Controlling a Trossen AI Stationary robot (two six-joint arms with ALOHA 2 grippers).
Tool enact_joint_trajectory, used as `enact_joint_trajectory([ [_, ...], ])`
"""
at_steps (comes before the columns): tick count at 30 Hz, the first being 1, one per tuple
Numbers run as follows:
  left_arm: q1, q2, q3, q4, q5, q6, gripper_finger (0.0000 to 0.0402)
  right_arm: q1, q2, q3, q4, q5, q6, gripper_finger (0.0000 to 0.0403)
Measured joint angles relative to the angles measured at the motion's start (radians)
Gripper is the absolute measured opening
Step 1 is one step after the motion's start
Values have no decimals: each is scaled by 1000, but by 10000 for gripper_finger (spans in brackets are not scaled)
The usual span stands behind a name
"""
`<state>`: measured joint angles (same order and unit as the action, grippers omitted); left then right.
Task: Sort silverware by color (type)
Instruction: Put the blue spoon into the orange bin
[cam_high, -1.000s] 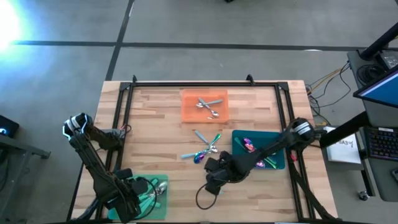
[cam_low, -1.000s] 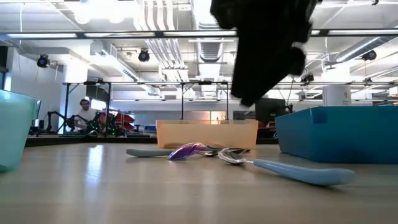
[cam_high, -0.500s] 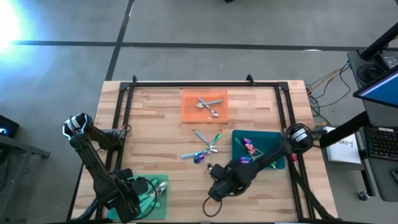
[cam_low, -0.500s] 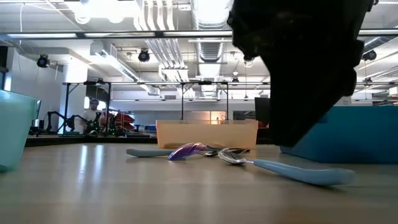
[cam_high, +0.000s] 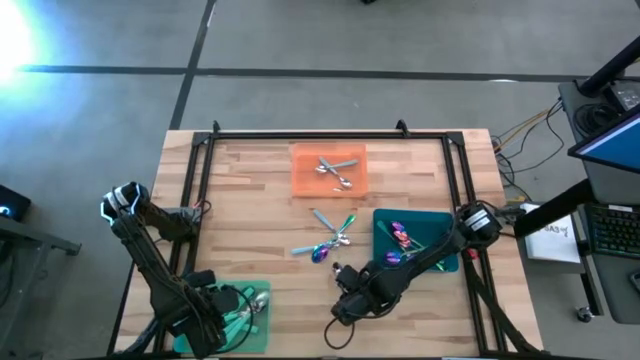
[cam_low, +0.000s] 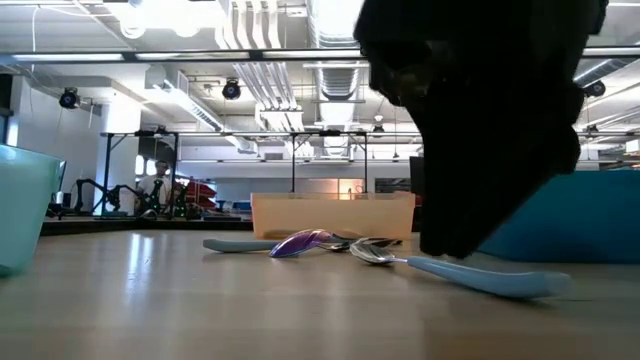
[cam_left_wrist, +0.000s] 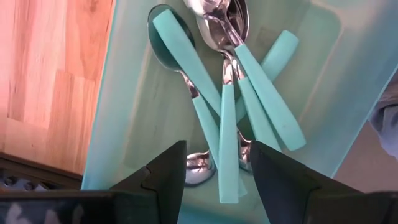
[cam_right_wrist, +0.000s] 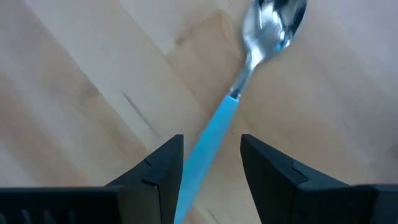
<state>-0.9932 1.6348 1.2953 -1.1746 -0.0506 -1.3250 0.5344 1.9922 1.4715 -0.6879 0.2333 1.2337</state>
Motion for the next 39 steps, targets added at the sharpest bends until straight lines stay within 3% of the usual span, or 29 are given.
enact_joint_trajectory([
  [9, 0, 0, 0, 0, -5, 16, 162, 5, 62, 3, 12, -14, -18, 145],
  [13, 0, 0, 0, 0, -12, 14, 162, 4, 59, 1, 2, -13, -50, 106],
  [18, 0, 0, 0, 1, -16, 4, 162, 2, 54, 0, -7, -19, -131, 28],
  [25, -1, 0, 0, 9, -67, -43, 162, -4, 21, 28, -20, -37, -270, 27],
  [33, 6, 0, 0, 21, -217, -75, 162, -67, -133, 62, -22, 128, -516, 27],
  [39, 68, 0, 0, 23, -335, -113, 162, -195, -226, 62, -59, 248, -778, 27],
])
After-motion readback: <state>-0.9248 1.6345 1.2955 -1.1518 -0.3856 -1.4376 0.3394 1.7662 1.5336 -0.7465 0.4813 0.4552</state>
